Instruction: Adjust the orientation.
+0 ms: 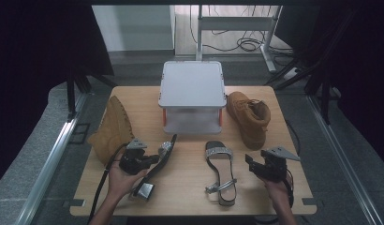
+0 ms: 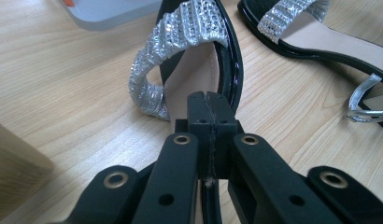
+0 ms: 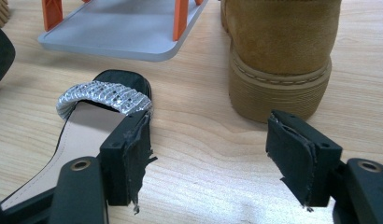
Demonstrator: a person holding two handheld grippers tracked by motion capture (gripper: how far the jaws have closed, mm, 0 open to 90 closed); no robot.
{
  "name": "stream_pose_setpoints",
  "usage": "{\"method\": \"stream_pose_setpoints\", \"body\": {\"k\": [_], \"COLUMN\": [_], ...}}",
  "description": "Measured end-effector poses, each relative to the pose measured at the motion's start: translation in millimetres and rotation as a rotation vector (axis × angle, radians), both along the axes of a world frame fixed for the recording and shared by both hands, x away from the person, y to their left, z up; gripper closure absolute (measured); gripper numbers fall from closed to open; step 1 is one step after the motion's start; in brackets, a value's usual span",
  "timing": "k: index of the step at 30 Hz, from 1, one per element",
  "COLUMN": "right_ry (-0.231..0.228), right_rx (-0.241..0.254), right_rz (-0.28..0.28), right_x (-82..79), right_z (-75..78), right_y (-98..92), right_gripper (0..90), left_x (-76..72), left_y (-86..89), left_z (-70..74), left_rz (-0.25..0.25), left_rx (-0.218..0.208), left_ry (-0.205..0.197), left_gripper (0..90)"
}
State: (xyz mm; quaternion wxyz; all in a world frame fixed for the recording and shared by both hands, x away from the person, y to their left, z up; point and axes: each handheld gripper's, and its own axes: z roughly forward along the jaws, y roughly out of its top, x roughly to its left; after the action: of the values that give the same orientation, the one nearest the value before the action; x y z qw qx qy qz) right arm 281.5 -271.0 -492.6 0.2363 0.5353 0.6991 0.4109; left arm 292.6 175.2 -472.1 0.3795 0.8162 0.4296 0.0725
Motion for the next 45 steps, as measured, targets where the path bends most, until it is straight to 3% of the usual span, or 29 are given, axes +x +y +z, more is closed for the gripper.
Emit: {"method": "stream_pose_setpoints", "body": {"k": [16, 34, 41, 45], "right_ry": [-0.001, -0.003, -0.006, -0.007], "right_rx": [-0.006, -0.014, -0.014, -0.014], "right_rz": [0.003, -0.002, -0.005, -0.005], "right_x": [-1.1, -2.6, -3.7, -4.2], "right_z": [-0.7, -1.3, -1.1, -0.8], "right_y": [1.9, 2.5, 2.1, 2.4], "right_gripper": [30.9, 30.9, 30.9, 30.9], "left_x": [6.4, 2.8, -7.7, -21.2], "left_y": [-1.7, -7.5, -30.2, -57.6], "left_z": [-6.0, -5.3, -9.0, -22.5], "left_rz": [-0.009, -0.024, -0.065, -0.114], "left_rx": [0.002, 0.005, 0.018, 0.106], "left_ry": [0.033, 0.034, 0.051, 0.062], "left_gripper": [90.0, 90.0, 89.8, 89.5]}}
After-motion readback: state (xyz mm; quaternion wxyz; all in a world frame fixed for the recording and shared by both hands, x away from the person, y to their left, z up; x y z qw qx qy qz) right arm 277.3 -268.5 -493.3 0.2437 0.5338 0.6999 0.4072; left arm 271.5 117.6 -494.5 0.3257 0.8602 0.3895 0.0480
